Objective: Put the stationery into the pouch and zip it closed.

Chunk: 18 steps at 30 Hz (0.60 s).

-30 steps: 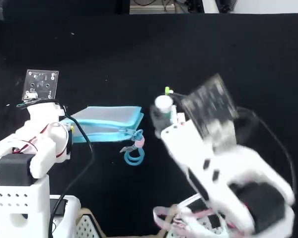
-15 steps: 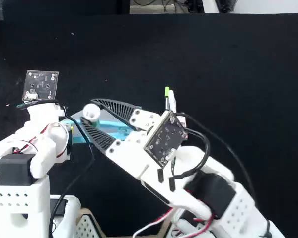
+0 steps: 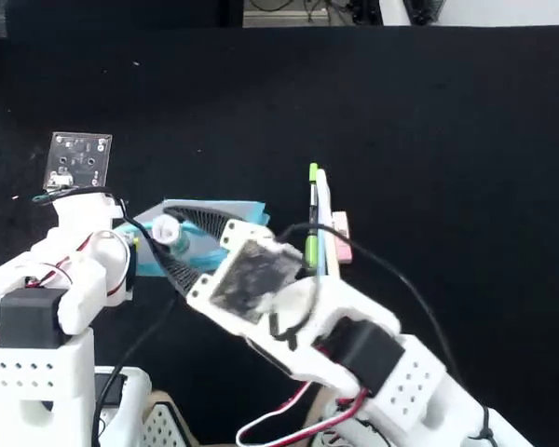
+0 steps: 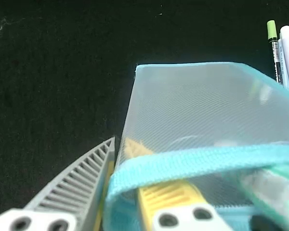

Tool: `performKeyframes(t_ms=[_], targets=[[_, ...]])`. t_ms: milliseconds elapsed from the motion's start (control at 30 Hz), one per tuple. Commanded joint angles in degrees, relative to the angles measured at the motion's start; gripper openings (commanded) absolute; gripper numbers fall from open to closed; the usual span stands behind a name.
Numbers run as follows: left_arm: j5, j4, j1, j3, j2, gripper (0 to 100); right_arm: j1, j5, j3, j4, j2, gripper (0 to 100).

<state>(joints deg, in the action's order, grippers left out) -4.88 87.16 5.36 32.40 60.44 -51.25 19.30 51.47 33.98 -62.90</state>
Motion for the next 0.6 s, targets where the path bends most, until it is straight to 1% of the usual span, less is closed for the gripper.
performKeyframes(t_ms=[0, 200, 233, 400, 467, 567], targets=[[-0.3, -0.6, 0.3, 0.2, -0.3, 3, -0.5, 2.3, 0.0, -1.0, -0.8, 1.1], [-0.3, -0.6, 0.3, 0.3, -0.3, 3, -0.8, 2.4, -0.2, -0.1, -0.8, 1.6], [-0.3, -0.6, 0.3, 0.3, -0.3, 3, -0.8, 2.4, -0.6, 1.1, -0.8, 3.4], [-0.4, -0.6, 0.3, 0.3, -0.3, 3, -0.7, 1.7, -7.7, 11.0, -0.6, 20.8], [-0.4, -0.6, 0.3, 0.3, -0.3, 3, -0.5, -1.4, -11.6, 14.2, -0.6, 23.1], [-0.4, -0.6, 0.3, 0.3, -0.3, 3, -0.5, -5.5, -17.1, 18.4, -0.6, 22.5]])
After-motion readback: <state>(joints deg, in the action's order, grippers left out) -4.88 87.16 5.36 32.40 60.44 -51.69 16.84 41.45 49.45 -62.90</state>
